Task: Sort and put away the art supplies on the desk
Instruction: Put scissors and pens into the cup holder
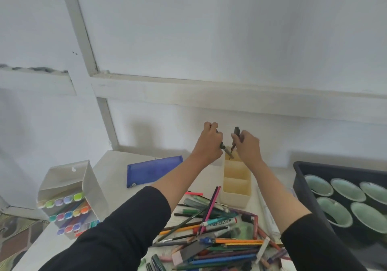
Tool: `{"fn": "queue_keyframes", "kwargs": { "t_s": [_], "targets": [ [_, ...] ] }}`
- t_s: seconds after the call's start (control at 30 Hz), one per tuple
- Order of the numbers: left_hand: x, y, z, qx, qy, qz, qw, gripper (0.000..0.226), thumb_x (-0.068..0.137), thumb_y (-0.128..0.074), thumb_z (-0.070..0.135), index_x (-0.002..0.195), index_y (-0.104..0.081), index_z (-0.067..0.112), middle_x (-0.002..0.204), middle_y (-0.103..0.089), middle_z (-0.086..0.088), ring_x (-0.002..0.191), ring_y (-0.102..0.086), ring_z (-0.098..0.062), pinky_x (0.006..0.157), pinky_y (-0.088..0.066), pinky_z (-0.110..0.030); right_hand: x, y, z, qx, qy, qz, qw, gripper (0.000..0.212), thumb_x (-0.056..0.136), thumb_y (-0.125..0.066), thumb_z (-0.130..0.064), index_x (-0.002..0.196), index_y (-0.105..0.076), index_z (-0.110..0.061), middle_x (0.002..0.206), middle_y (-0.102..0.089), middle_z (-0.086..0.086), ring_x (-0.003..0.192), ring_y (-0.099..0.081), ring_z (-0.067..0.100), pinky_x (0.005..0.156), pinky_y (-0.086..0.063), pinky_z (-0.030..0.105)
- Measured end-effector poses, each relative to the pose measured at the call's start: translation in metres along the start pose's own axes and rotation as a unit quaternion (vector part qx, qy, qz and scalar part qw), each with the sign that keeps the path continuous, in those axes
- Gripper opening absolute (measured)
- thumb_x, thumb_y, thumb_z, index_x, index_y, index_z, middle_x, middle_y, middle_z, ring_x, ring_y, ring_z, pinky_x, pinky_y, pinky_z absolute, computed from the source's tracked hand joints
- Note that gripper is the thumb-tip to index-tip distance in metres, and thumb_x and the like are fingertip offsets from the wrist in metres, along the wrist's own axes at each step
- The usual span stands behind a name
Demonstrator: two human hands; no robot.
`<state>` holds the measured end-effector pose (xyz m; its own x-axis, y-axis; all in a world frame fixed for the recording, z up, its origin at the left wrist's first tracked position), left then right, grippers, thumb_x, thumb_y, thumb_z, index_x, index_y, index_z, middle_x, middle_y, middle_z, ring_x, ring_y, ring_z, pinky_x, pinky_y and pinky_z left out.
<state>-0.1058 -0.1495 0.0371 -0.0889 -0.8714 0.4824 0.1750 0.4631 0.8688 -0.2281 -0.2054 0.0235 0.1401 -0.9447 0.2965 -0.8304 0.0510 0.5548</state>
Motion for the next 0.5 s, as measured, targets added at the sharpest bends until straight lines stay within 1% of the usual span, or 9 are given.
{"fn": "queue_keyframes", "kwargs": {
  "t_s": [0.03,0.07,0.1,0.17,0.2,0.27,0.33,0.43,0.5],
  "targets": [
    [0.001,-0.006,0.002,0.0,0.002,-0.02,1.0,0.023,0.075,-0.062,0.006,0.096,-0.064,-0.005,0.124,-0.048,-0.022,0.119,-0.035,-0.036,0.096,-0.037,-0.032,-0.001,-0.004,0.005,-0.02,-0.005,-0.012,1.0,0.037,0.094,-0.055,-0.026,0.065,-0.038,-0.011,0.064,-0.054,0.01,0.062,-0.049,0.027,0.057,-0.039,0.025],
    [0.002,-0.011,0.003,-0.005,0.007,-0.037,0.999,0.025,0.078,-0.061,0.005,0.1,-0.062,-0.005,0.128,-0.046,-0.022,0.122,-0.033,-0.035,0.098,-0.036,-0.031,-0.002,-0.008,0.009,-0.03,-0.01,-0.024,0.999,0.038,0.094,-0.055,-0.026,0.064,-0.04,-0.008,0.061,-0.049,0.007,0.062,-0.044,0.025,0.053,-0.034,0.019],
    [0.002,-0.015,0.003,-0.01,0.011,-0.049,0.999,0.027,0.079,-0.06,0.006,0.104,-0.061,-0.005,0.132,-0.043,-0.022,0.126,-0.031,-0.034,0.1,-0.035,-0.031,-0.004,-0.012,0.014,-0.035,-0.015,-0.038,0.999,0.038,0.094,-0.055,-0.026,0.065,-0.044,-0.005,0.06,-0.049,0.007,0.062,-0.042,0.024,0.052,-0.032,0.02],
    [0.001,-0.02,0.004,-0.035,0.016,-0.067,0.997,0.041,0.082,-0.063,0.011,0.119,-0.055,-0.004,0.143,-0.035,-0.022,0.134,-0.023,-0.035,0.105,-0.031,-0.033,-0.009,-0.016,0.021,-0.035,-0.02,-0.065,0.997,0.041,0.095,-0.053,-0.027,0.072,-0.056,0.007,0.069,-0.06,0.017,0.064,-0.047,0.026,0.053,-0.03,0.024],
    [0.0,-0.022,0.005,-0.067,0.018,-0.085,0.994,0.053,0.082,-0.066,0.015,0.129,-0.048,-0.001,0.149,-0.027,-0.021,0.139,-0.016,-0.035,0.109,-0.028,-0.035,-0.011,-0.016,0.023,-0.033,-0.018,-0.072,0.997,0.042,0.096,-0.051,-0.027,0.077,-0.06,0.01,0.076,-0.064,0.021,0.067,-0.051,0.03,0.059,-0.033,0.029],
    [-0.003,-0.027,0.004,-0.149,0.026,-0.131,0.98,0.074,0.084,-0.069,0.024,0.145,-0.031,0.007,0.158,-0.009,-0.014,0.145,0.001,-0.033,0.114,-0.02,-0.04,-0.016,-0.014,0.027,-0.025,-0.006,-0.064,0.998,0.038,0.097,-0.048,-0.024,0.085,-0.064,0.008,0.084,-0.068,0.02,0.076,-0.058,0.032,0.067,-0.037,0.031],
    [-0.008,-0.028,0.0,-0.197,0.043,-0.135,0.97,0.075,0.089,-0.064,0.028,0.15,-0.023,0.013,0.16,-0.004,-0.008,0.146,0.008,-0.031,0.116,-0.014,-0.044,-0.024,-0.008,0.025,-0.028,0.023,-0.031,0.999,0.026,0.096,-0.048,-0.016,0.091,-0.066,0.002,0.09,-0.068,0.014,0.076,-0.056,0.024,0.065,-0.033,0.023],
    [-0.021,-0.022,-0.011,-0.247,0.068,-0.071,0.964,0.058,0.095,-0.055,0.025,0.147,-0.03,0.014,0.157,-0.017,-0.008,0.146,-0.004,-0.027,0.116,-0.017,-0.041,-0.043,-0.004,0.024,-0.036,0.058,0.017,0.998,0.017,0.094,-0.05,-0.009,0.098,-0.065,-0.003,0.094,-0.061,0.006,0.079,-0.052,0.015,0.07,-0.033,0.016],
    [-0.033,-0.016,-0.021,-0.265,0.078,-0.038,0.96,0.048,0.097,-0.051,0.023,0.143,-0.037,0.015,0.152,-0.026,-0.008,0.142,-0.018,-0.025,0.113,-0.021,-0.036,-0.061,-0.005,0.024,-0.026,0.082,0.015,0.996,0.015,0.093,-0.051,-0.006,0.096,-0.066,-0.005,0.09,-0.058,0.0,0.078,-0.053,0.014,0.065,-0.033,0.011]
  ]
}}
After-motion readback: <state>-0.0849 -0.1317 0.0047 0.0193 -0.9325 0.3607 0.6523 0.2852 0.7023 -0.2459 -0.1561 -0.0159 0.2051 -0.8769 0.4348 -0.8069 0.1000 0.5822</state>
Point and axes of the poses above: each hand's wrist, its own x-axis towards the middle knuckle, its own y-axis out of the back of the hand, z = x × y, the point moved 4 cm from there along x, towards the middle knuckle
